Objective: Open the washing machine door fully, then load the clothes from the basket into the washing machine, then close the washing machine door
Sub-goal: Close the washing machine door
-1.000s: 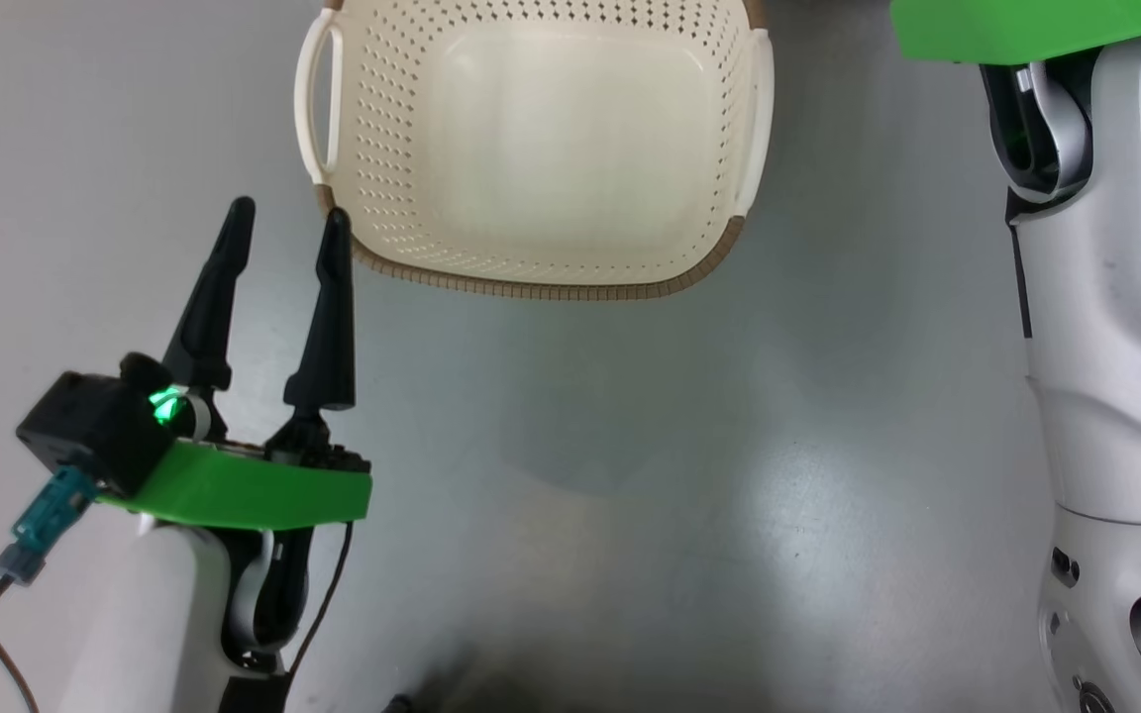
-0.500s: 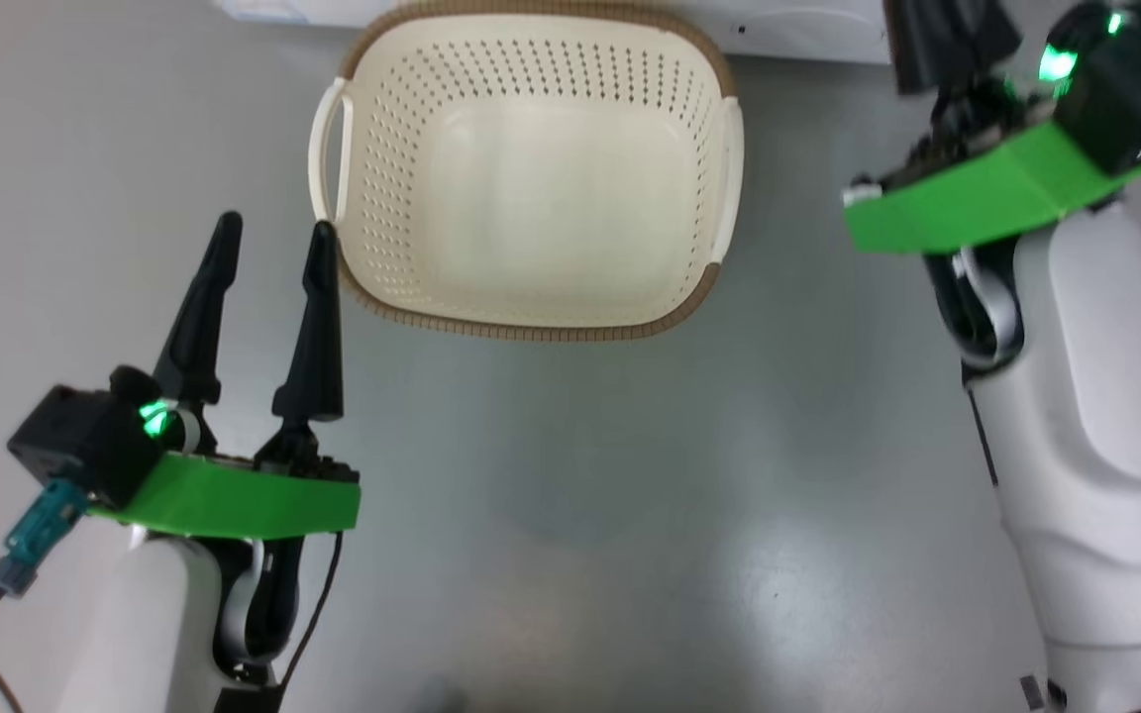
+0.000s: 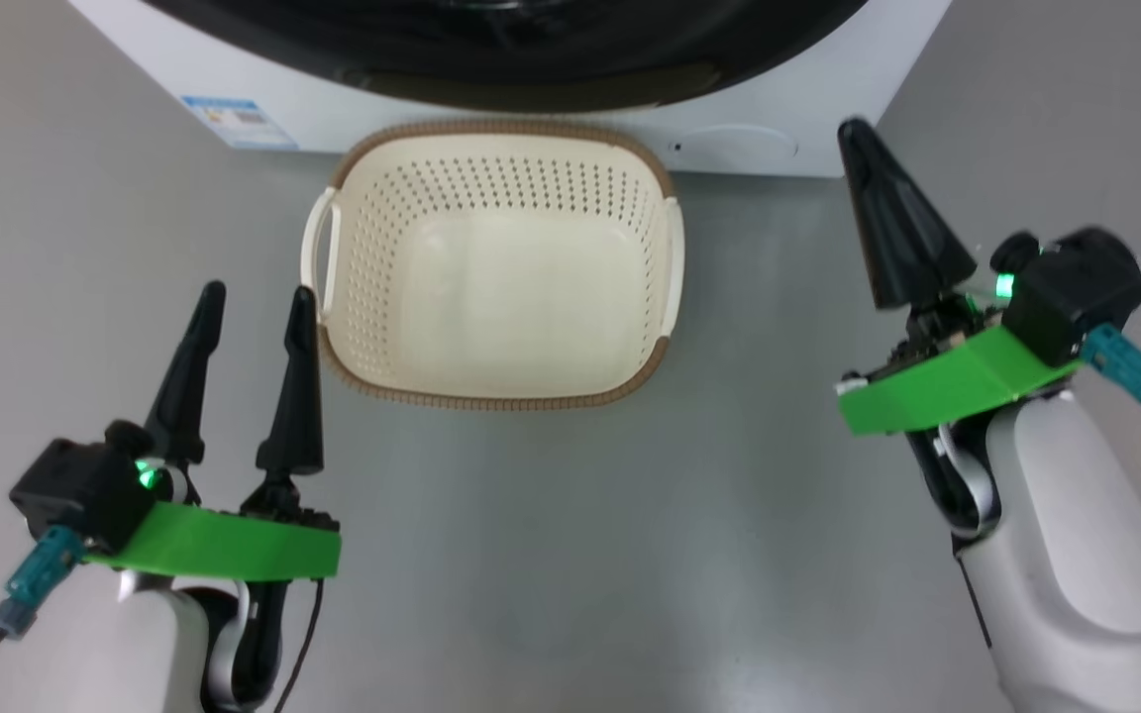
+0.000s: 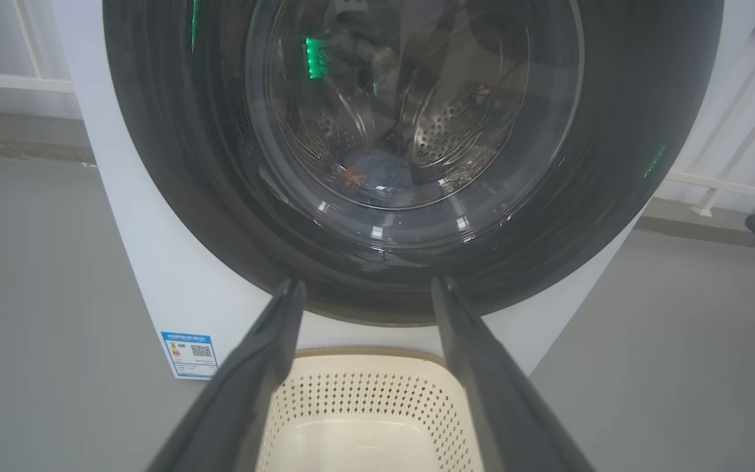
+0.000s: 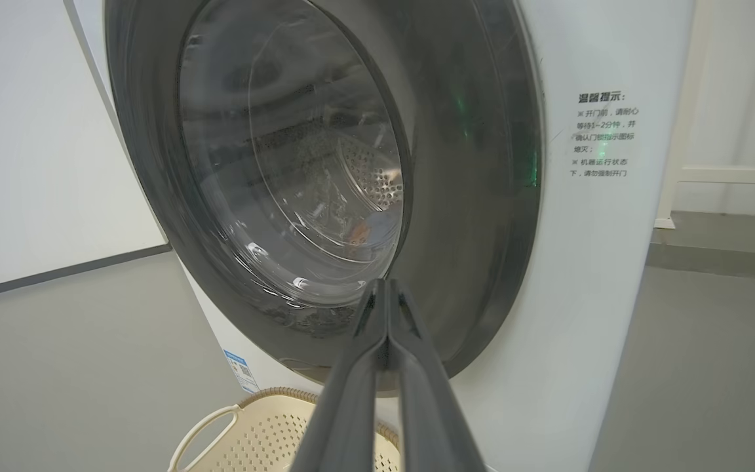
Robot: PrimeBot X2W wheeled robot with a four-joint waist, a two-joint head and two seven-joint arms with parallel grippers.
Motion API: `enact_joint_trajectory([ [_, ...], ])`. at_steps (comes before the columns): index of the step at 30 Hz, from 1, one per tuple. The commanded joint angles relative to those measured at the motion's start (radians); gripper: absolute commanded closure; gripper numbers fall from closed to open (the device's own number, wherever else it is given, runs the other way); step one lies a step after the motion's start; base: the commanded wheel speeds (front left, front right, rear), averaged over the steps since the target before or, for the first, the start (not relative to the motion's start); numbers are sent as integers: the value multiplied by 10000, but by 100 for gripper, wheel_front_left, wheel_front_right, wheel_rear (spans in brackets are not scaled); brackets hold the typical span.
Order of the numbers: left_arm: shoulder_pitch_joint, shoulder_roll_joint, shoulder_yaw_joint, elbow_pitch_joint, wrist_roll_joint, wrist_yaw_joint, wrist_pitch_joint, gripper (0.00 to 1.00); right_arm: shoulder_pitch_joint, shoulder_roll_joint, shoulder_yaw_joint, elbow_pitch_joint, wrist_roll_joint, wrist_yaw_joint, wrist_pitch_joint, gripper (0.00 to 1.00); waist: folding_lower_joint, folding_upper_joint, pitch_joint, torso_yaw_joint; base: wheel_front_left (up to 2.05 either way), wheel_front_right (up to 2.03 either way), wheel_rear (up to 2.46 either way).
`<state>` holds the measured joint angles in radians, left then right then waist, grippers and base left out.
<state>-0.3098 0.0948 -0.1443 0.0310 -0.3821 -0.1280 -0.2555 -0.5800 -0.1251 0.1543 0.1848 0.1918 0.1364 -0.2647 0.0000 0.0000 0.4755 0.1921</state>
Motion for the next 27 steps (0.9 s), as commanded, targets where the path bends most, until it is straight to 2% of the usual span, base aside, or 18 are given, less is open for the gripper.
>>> enact_joint_trajectory([
  [1,241,308,388,-147,150,-27,-63,0,522,239,167,-299,153,-57,29,100,0,0,-558,-306,0,0,0],
  [8,713,397,519,-100,219,-27,-63,0,1556,401,-36,-312,274,-57,29,100,0,0,-1260,-496,0,0,0],
  [9,796,406,557,-97,239,-27,-63,0,1689,432,-77,-314,291,-57,29,94,0,0,-1354,-524,0,0,0],
  [10,796,406,557,-97,239,-27,-63,0,1689,432,-77,-314,291,-57,29,94,0,0,-1354,-524,0,0,0],
  [13,1037,418,684,-68,324,-27,-63,0,2060,530,-206,-364,314,-57,29,59,0,0,-1619,-627,0,0,0],
  [15,1149,398,762,-53,388,-27,-63,0,2304,593,-309,-406,350,-57,29,0,0,0,-1782,-682,0,0,0],
  [27,1631,350,904,-44,474,-27,-63,0,3522,732,-766,-660,318,-57,29,0,0,0,-2411,-944,0,0,0],
])
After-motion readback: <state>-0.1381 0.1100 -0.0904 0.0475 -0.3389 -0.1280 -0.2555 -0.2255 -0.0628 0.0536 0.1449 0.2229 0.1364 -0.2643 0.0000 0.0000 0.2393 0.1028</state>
